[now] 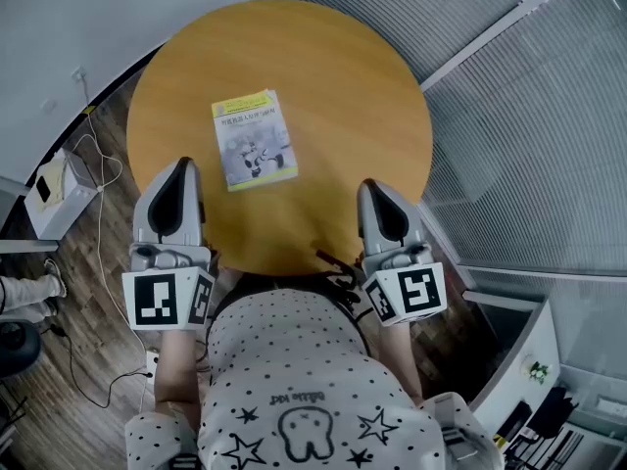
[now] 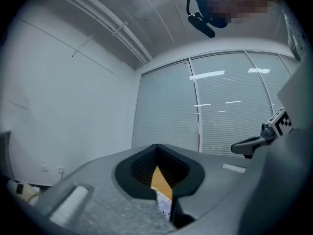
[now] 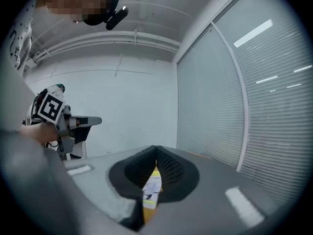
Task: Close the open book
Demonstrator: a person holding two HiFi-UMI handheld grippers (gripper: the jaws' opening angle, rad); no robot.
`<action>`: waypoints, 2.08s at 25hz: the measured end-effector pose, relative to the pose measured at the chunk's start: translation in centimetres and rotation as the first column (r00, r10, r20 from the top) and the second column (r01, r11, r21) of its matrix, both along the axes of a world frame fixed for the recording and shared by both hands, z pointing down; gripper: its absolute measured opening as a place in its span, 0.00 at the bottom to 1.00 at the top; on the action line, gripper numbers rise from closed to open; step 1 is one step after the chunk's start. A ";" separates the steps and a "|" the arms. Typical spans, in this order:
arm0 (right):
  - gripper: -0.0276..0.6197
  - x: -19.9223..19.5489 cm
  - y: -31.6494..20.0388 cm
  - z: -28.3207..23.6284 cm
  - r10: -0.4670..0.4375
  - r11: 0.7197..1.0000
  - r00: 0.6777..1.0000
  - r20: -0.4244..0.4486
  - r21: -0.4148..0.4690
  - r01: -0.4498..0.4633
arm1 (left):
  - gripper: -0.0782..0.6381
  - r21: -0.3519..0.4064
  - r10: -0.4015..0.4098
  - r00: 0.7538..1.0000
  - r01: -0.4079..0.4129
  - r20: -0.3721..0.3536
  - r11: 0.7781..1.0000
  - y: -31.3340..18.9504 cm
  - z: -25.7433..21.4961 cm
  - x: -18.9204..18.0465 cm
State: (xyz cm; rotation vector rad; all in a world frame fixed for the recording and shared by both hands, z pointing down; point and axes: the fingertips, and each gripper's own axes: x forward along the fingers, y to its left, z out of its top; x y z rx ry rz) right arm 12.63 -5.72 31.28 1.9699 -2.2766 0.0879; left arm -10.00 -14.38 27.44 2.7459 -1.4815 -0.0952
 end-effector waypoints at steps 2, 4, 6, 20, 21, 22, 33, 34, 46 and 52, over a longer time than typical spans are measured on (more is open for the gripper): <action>0.05 0.2 0.3 -0.2 -0.002 1.000 1.000 -0.001 0.009 0.002 | 0.12 -0.009 -0.011 1.000 0.011 0.003 1.000 0.6 0.3 -0.4; 0.05 0.5 0.8 -0.5 -0.002 1.000 1.000 -0.001 0.018 0.002 | 0.12 -0.018 -0.024 1.000 0.024 0.000 1.000 1.3 0.6 -0.6; 0.05 0.7 1.2 -0.8 -0.008 1.000 1.000 0.005 0.027 0.008 | 0.12 -0.024 -0.036 0.999 0.036 -0.002 0.999 2.1 0.7 -0.7; 0.05 6.5 6.8 -1.7 -0.035 0.999 0.999 -0.001 0.014 0.035 | 0.12 -0.057 -0.058 0.998 0.058 0.002 0.997 9.1 1.4 4.4; 0.05 6.9 7.3 -1.5 -0.038 0.999 0.999 -0.005 0.010 0.038 | 0.12 -0.062 -0.053 0.999 0.053 0.004 0.997 9.5 1.7 5.0; 0.05 7.4 7.7 -1.2 -0.041 0.999 0.999 -0.010 0.006 0.042 | 0.12 -0.067 -0.048 0.999 0.048 0.006 0.997 10.0 2.1 5.6; 0.05 10.5 9.7 0.9 -0.045 0.999 0.999 -0.016 -0.025 0.045 | 0.12 -0.082 -0.055 0.998 0.058 0.042 0.995 11.8 4.0 9.6; 0.05 10.6 9.7 1.0 -0.049 0.999 0.999 -0.017 -0.023 0.048 | 0.12 -0.080 -0.056 0.998 0.059 0.041 0.995 11.7 3.9 9.8; 0.05 11.8 8.5 0.4 -0.074 0.997 0.997 -0.016 0.004 0.074 | 0.12 -0.063 -0.075 0.996 0.078 0.055 0.995 11.4 3.0 10.9; 0.05 11.1 8.2 0.5 -0.080 0.997 0.997 -0.003 0.004 0.080 | 0.12 -0.073 -0.095 0.993 0.099 0.066 0.992 11.2 3.3 9.8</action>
